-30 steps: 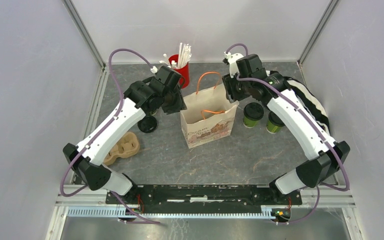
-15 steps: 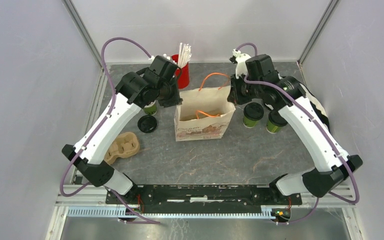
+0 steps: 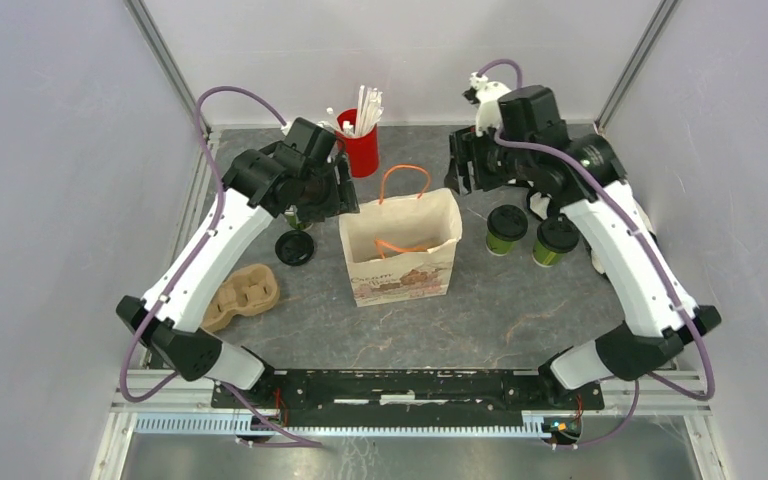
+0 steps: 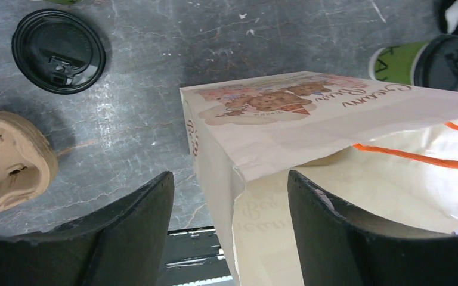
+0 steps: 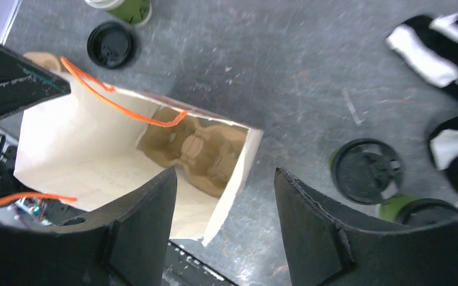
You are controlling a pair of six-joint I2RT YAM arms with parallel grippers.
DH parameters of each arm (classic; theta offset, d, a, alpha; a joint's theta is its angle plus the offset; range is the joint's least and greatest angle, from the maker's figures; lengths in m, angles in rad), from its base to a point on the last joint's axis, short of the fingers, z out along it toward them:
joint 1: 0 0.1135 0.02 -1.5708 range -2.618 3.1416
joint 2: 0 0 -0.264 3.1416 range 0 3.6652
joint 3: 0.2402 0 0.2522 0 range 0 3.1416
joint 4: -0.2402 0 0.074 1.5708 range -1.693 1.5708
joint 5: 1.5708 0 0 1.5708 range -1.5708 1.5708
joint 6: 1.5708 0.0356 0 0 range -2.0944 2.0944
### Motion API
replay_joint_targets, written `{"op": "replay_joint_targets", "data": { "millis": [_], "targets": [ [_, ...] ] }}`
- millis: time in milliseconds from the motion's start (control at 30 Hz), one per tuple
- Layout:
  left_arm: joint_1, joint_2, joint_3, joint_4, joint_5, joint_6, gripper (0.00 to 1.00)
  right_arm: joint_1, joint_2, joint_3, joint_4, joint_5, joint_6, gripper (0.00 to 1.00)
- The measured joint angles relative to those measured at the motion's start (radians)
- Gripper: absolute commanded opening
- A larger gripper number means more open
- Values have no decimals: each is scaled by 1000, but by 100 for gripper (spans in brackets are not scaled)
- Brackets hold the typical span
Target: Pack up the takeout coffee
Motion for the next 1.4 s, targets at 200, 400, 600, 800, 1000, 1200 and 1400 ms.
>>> {"op": "replay_joint_targets", "data": {
  "millis": [200,400,600,800,1000,1200,1400],
  "targets": [
    [-1,-71,-36,24,35,0,80,-56,-129,-19,-22,189,-71,82],
    [-1,-86,-65,31,71,1,86,-209,-200,-249,8,281,-140,96],
    [-1,-90,-84,43,99,9,89,-253,-52,-436,59,232,-164,98],
    [-1,-112,-95,62,120,32,92,-253,27,-466,118,207,-183,98],
    [-1,-143,-115,75,124,42,94,-269,58,-481,181,211,-185,98],
    [-1,-145,-123,75,125,57,95,-300,110,-486,208,210,-185,98],
    [-1,-145,-123,75,126,72,95,-312,132,-499,223,193,-191,96]
  ]
}}
